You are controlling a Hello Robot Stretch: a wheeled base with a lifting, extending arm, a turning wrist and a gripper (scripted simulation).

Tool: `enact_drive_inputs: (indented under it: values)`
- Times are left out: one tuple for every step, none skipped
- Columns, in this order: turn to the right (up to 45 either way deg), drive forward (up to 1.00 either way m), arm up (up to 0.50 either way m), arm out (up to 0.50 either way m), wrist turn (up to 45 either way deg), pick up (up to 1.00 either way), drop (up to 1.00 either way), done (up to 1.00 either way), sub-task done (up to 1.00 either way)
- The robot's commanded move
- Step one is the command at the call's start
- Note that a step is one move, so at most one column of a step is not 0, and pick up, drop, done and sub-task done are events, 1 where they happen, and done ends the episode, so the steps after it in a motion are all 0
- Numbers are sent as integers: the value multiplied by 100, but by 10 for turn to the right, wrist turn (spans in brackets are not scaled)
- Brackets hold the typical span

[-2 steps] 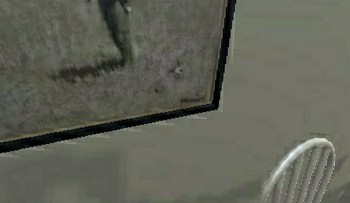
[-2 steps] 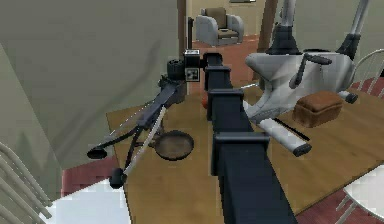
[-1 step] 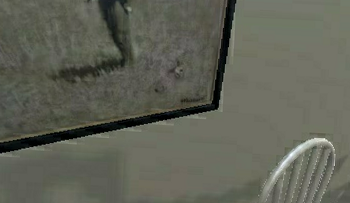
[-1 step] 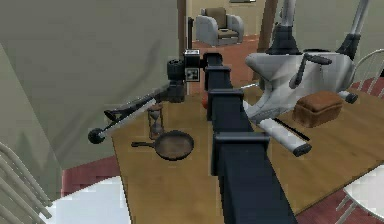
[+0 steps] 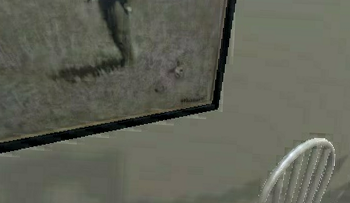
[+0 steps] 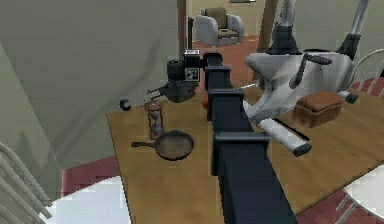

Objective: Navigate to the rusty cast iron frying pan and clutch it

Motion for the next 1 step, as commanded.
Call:
enact_drive_inputs:
  values:
    - [0,0,0,0,300,0,0,0,0]
